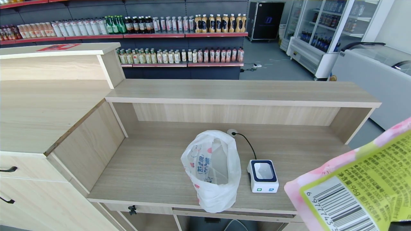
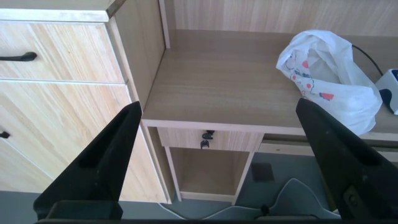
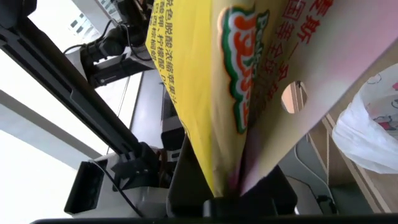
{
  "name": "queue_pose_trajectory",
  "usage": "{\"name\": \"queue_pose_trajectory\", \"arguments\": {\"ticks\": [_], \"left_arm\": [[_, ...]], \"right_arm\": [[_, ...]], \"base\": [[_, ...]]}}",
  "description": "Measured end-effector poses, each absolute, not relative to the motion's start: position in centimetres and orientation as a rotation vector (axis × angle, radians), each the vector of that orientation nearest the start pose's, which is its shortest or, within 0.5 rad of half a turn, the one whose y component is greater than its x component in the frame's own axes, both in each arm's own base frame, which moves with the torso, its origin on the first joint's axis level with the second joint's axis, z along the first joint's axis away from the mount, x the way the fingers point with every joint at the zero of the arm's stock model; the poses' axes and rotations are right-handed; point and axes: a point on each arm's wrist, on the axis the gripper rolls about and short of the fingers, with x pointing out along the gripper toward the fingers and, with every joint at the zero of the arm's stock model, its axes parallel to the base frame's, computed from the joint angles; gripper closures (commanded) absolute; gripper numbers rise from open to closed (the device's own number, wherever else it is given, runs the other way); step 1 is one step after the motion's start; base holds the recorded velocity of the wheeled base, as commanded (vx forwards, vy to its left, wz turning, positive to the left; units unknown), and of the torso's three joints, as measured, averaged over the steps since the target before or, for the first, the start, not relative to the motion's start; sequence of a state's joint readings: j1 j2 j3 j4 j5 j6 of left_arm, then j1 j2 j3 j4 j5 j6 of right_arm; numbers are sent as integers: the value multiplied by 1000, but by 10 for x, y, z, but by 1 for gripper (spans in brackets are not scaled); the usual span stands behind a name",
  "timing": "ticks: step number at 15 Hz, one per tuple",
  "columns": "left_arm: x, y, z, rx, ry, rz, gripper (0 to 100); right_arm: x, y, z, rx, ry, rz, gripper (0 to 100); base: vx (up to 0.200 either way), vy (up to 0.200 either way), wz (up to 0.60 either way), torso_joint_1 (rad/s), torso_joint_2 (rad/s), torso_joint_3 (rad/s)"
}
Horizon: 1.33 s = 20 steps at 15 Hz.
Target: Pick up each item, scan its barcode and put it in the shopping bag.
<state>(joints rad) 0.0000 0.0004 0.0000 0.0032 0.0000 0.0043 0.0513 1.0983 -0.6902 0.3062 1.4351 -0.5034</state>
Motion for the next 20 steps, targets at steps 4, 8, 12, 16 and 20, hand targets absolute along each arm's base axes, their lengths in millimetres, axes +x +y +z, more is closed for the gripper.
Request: {"name": "queue_pose_trajectory", "arguments": {"ticks": [4, 8, 12, 16, 20], "left_arm": [[-23, 0, 75, 5, 4, 0, 0], [-23, 0, 75, 5, 4, 0, 0], [-23, 0, 75, 5, 3, 0, 0], [-23, 0, 75, 5, 3, 0, 0], [-23, 0, 75, 5, 4, 0, 0]], "right_arm": [[114, 28, 212, 100, 231, 1504, 100], [113, 28, 210, 105, 240, 1500, 100], [114, 28, 210, 93, 231, 1497, 100], [120, 25, 210, 74, 210, 1475, 100], [122, 21, 211, 76, 204, 1440, 100]], "base": [[0, 0, 0, 0, 0, 0], [0, 0, 0, 0, 0, 0], [0, 0, 0, 0, 0, 0], [0, 0, 0, 0, 0, 0], [0, 0, 0, 0, 0, 0]]}}
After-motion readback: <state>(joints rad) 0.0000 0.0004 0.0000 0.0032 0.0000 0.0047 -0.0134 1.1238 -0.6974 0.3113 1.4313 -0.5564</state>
